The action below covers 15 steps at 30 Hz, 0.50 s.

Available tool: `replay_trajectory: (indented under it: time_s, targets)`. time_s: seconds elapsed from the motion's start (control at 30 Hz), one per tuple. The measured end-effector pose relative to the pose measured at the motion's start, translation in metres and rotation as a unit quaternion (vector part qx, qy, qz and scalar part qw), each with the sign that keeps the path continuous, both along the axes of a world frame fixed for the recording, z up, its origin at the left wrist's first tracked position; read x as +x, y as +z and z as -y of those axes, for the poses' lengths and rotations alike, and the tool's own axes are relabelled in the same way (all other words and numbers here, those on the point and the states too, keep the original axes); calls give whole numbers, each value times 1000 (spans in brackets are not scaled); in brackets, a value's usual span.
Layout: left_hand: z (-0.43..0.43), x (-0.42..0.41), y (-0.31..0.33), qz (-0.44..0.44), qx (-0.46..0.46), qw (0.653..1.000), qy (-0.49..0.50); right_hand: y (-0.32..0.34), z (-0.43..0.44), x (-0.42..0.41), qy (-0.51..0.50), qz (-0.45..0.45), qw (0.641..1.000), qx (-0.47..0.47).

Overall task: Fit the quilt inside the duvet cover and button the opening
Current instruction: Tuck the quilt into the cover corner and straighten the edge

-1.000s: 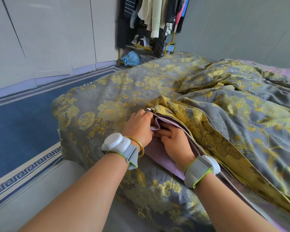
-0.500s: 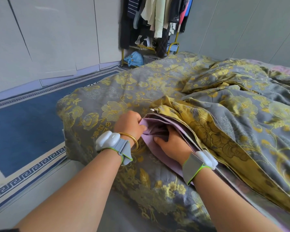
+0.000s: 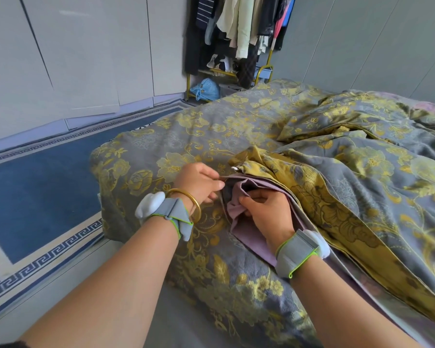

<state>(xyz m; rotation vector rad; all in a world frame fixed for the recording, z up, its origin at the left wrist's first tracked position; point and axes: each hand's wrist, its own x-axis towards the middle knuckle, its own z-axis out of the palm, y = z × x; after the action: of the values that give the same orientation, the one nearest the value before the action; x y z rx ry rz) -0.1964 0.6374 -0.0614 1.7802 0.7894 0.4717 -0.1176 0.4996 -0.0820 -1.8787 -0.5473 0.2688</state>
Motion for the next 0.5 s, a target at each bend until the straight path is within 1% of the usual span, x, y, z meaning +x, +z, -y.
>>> replay_trajectory:
  time_s: [0.03, 0.07, 0.1, 0.17, 0.2, 0.23, 0.27, 0.3, 0.33, 0.37, 0.4, 0.5]
  targets:
    - [-3, 4, -3, -14, 71, 996, 44, 2, 0, 0, -4, -9, 1000, -1]
    - [-3, 6, -4, -34, 124, 990, 57, 3, 1, 0, -9, -29, 1000, 0]
    - [-1, 8, -5, -42, 154, 986, 47, 3, 0, 0, -14, -62, 998, 8]
    - [0, 15, -10, -24, 157, 987, 24, 6, -3, -3, -15, -176, 983, 51]
    - [1, 18, -10, -13, 157, 987, 25, 8, -5, -5, -10, -256, 962, 94]
    - [1, 22, -10, -7, 151, 988, 32, 11, -6, -6, -8, -338, 930, 145]
    - [0, 24, -10, 3, 130, 991, 41, 15, -8, -9, -6, -406, 893, 196]
    - [-1, 27, -11, 17, 89, 995, 45, 17, -10, -9, -7, -446, 864, 231]
    - [-3, 29, -10, 32, 41, 998, 44, 18, -11, -8, -7, -463, 850, 253]
    - [-4, 30, -8, 49, 4, 998, 38, 19, -13, -6, -5, -464, 845, 266]
    - [-4, 30, -6, 58, -12, 998, 29, 20, -14, -4, -4, -459, 845, 273]
    - [-5, 28, 2, 61, -2, 998, 3, 23, -16, 2, -18, -422, 864, 274]
